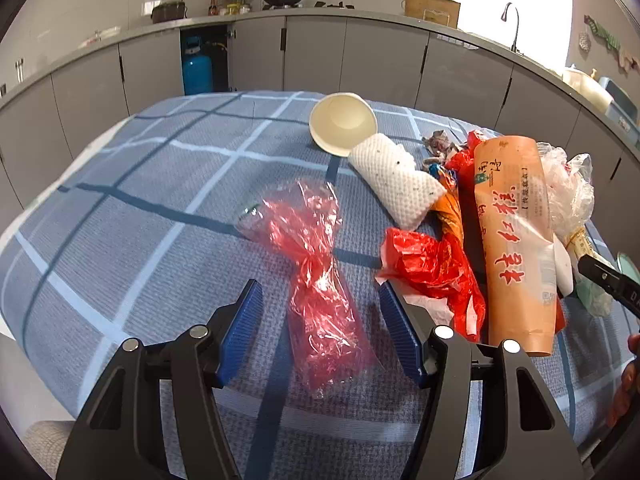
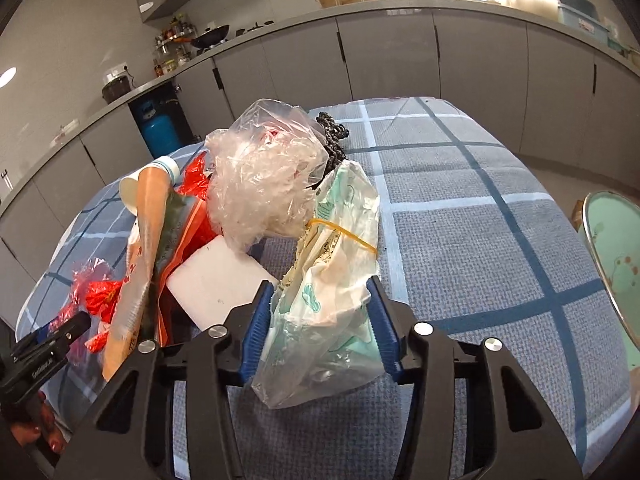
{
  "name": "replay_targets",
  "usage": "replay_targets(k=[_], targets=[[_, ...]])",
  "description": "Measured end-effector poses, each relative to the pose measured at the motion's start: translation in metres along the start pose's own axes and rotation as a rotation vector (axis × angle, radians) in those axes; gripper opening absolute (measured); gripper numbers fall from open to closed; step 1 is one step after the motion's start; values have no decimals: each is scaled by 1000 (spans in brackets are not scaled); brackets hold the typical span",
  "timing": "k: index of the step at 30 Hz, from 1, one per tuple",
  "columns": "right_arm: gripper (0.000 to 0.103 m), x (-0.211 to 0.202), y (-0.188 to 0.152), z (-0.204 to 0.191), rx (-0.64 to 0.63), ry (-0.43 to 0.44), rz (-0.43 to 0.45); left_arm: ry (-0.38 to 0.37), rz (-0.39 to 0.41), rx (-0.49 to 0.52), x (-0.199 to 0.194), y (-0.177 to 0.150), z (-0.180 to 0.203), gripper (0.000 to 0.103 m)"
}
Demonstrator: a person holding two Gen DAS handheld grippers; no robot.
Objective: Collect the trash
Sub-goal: 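Grasp the red mesh bag with the left tool while the right tool grasps the clear bag with rubber band, then carry both held bags over the mint-green basin with both tools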
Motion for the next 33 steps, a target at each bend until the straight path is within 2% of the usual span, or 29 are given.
replay_targets(k=[1,3,4,6,8,18,25,29,33], targets=[[41,-1,-1,0,-1,1,-1,-3,-5,0,2,-1,1,59],[39,-4,-4,1,-11,0,0,-26,-7,-4,3,-3,4,44],[37,-5,-4,2,-21,-8,2,-30,-13,-3,5,-5,6,42],[25,-8,-6,3,-26,-15,9,-31,-14,-8,6,-7,6,32],[23,-10,-8,7,-15,-18,13,-37,-6,-13,6,-8,6,26],[21,-38,-10,21,13,-41,69,-41,10,-42,-5,-13,3,22],[21,-59,-11,32,35,-59,106,-41,95,-13,-35,-10,14,21],[21,-73,-11,40,41,-74,124,-68,138,6,-56,-6,29,21],[21,-87,-10,48,53,-88,150,-130,179,64,-81,-3,59,21]])
Point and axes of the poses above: each gripper's, at about its wrist camera, not at the fingertips, and x roughly the way its jaws point, z to its right, y to its top, the point moved 8 cm from there along x, roughly the way its jaws point, and after that the axes turned 13 degrees about y, right-handed, at the moved point
